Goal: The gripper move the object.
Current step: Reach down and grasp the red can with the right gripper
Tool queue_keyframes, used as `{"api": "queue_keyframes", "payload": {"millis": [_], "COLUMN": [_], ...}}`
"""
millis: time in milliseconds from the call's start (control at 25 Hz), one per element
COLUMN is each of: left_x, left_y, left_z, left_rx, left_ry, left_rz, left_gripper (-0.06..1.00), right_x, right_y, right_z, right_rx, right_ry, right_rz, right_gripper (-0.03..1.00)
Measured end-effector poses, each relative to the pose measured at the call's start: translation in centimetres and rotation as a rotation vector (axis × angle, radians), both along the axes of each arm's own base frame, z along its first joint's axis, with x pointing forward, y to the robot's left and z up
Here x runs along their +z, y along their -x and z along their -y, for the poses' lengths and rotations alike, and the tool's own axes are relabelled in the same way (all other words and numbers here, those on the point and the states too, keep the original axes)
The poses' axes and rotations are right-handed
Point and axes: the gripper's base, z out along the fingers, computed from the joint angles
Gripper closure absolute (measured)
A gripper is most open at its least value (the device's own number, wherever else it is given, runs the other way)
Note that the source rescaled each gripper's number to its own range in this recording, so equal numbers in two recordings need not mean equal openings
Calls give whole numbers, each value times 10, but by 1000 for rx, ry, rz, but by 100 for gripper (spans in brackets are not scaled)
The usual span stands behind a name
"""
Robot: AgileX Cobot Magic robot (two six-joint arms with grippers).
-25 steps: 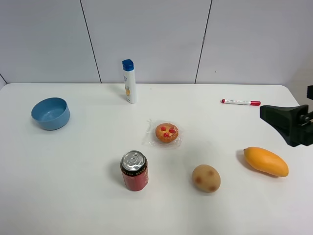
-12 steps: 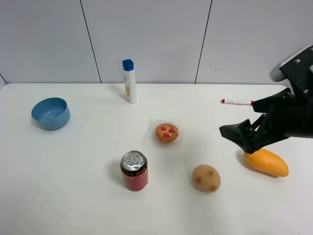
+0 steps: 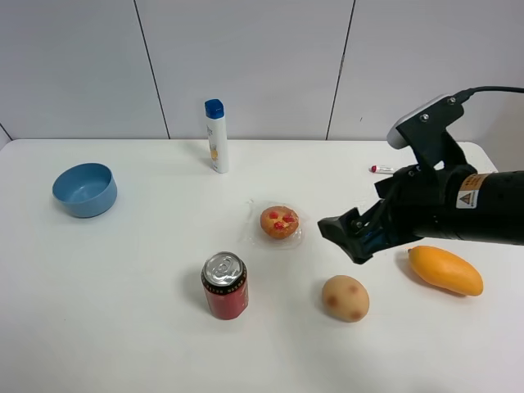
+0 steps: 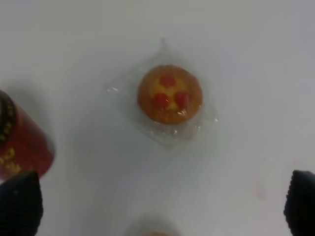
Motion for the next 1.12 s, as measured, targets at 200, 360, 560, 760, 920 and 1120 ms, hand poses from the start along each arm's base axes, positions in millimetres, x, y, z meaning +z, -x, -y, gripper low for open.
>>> {"api": "queue_keyframes", "payload": {"millis": [200, 360, 560, 760, 920, 1120], "left_x": [0, 0, 0, 0, 0, 0], "left_y": [0, 0, 0, 0, 0, 0], "left_z": [0, 0, 0, 0, 0, 0], "left_rx": [0, 0, 0, 0, 0, 0], "left_ry": [0, 0, 0, 0, 0, 0], "left_rz": [0, 0, 0, 0, 0, 0], "left_gripper": [-6, -6, -6, -6, -6, -6], "right_x": [2, 3, 1, -21, -39, -46], "right_y": [15, 26, 33, 29, 32, 43], "right_z": [-23, -34, -42, -54, -70, -83], "right_rx": [58, 154, 198, 190, 247, 325], "right_ry": [-60, -18, -3, 42, 89, 104], "right_rz": [-3, 36, 42, -53, -83, -80], "right_gripper": [-3, -3, -3, -3, -3, -3]}}
